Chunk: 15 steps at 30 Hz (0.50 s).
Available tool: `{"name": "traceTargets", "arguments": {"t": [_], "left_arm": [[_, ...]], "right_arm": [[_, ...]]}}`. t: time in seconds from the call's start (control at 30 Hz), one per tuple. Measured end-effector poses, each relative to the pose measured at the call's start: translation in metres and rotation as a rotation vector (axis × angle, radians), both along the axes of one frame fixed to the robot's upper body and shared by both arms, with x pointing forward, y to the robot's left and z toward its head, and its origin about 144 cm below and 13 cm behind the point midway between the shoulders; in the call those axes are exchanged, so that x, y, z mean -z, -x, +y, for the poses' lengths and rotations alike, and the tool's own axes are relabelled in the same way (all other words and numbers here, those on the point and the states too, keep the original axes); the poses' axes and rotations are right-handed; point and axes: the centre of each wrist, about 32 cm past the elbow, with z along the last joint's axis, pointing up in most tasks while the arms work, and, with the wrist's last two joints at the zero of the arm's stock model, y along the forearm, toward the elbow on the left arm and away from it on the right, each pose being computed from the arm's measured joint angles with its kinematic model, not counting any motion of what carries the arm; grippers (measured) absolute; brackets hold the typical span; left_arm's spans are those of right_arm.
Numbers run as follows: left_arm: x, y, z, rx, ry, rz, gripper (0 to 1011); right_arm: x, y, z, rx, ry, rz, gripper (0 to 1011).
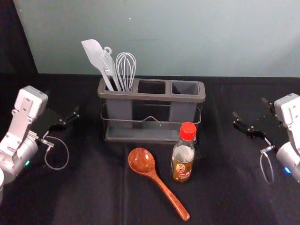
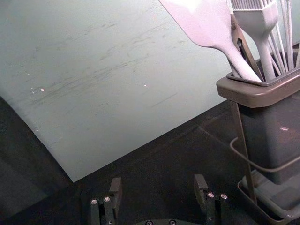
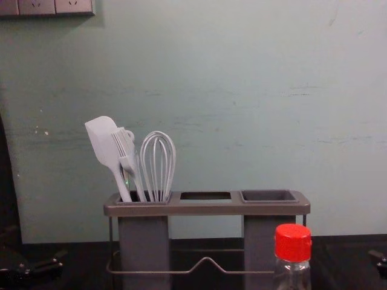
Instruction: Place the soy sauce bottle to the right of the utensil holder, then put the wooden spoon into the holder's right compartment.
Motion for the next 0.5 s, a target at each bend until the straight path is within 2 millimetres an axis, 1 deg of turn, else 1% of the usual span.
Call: {"name": "traceTargets", "arguments": {"t": [0.5], "left_arm": [[0.0000, 0.0000, 0.0000, 0.000, 0.000, 0.000, 1005]], "right_arm": [[0.0000, 0.0000, 0.0000, 0.000, 0.000, 0.000, 1000]]}}
